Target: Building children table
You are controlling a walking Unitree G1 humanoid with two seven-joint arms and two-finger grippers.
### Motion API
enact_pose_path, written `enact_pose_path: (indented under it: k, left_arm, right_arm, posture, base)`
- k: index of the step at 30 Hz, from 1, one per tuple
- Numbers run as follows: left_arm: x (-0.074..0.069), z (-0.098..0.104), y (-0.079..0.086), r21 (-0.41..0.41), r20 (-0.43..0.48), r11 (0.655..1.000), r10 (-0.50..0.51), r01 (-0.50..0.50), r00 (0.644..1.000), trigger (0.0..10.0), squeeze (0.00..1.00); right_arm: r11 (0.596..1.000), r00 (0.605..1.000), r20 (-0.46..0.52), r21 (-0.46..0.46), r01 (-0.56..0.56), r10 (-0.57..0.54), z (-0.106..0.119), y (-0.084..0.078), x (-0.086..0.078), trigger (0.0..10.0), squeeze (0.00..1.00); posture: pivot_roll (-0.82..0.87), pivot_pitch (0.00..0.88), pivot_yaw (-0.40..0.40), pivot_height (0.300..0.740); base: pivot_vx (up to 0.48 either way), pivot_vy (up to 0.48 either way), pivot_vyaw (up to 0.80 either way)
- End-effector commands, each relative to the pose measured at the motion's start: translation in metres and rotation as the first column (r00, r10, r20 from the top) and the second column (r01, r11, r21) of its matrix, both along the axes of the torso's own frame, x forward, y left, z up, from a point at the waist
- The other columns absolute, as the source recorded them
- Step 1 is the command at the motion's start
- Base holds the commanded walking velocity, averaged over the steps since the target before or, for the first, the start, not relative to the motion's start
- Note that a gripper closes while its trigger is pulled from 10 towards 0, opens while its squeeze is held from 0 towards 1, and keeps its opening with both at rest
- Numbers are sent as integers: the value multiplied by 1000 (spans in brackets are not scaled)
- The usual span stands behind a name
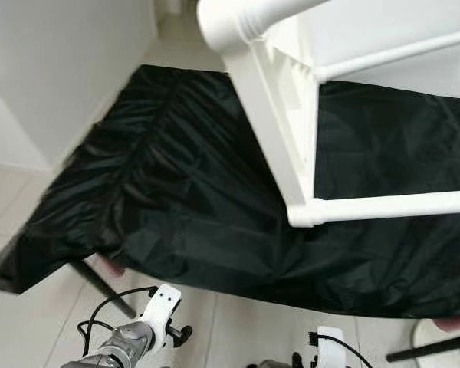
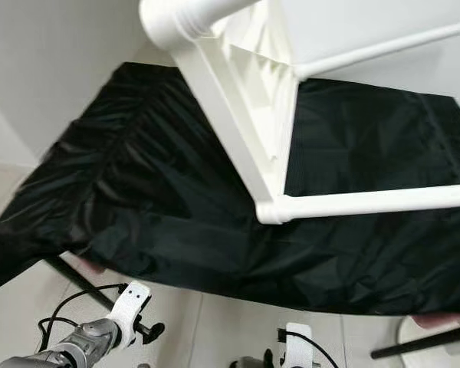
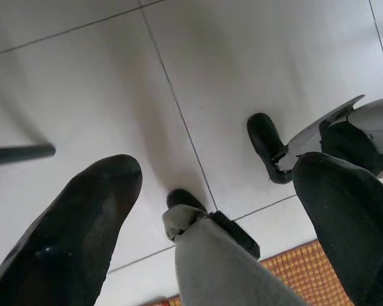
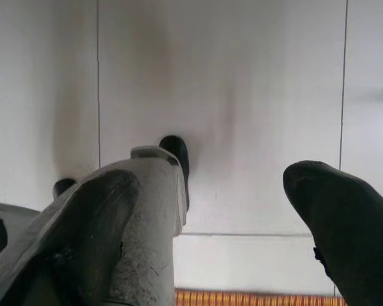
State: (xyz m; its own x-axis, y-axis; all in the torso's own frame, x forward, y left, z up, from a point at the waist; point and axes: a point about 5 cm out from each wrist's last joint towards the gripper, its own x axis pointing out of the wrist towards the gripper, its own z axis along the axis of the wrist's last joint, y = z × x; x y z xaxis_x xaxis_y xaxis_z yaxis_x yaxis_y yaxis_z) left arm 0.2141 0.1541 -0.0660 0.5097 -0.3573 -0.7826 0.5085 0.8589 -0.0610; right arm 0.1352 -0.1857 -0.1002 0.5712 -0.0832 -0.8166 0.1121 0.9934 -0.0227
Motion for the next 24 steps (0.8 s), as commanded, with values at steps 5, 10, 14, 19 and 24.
enact_pose_path:
  k: [5,10,14,19,24]
  left_arm:
    - [-5,-4,7,71,3,997,42,-42,999,10000,0]
    - [-4,-3,6,67,8,997,41,-41,999,10000,0]
    - [-3,-3,5,64,13,997,44,-45,999,10000,0]
    - [-3,-3,5,67,13,997,48,-49,999,10000,0]
    - [-3,-3,4,66,11,996,54,-55,998,10000,0]
  right_arm:
    - [1000,998,-70,-8,-6,5,-6,0,-15,10000,0]
    - [1000,998,-69,-10,-2,1,-6,-1,-15,10000,0]
    - [1000,998,-66,-11,10,-11,-6,-2,-15,10000,0]
    - [1000,997,-71,-12,17,-18,-6,-3,-17,10000,0]
    - [1000,997,-72,-12,21,-22,-6,-4,-18,10000,0]
  posture:
    - [17,0,12,740]
    - [16,0,14,740]
    - [14,0,14,740]
    - [11,0,14,740]
    - [9,0,12,740]
  base:
    - [0,0,-784]
    - [0,0,-706]
    - [0,0,-153]
    - [0,0,0]
    - [0,0,0]
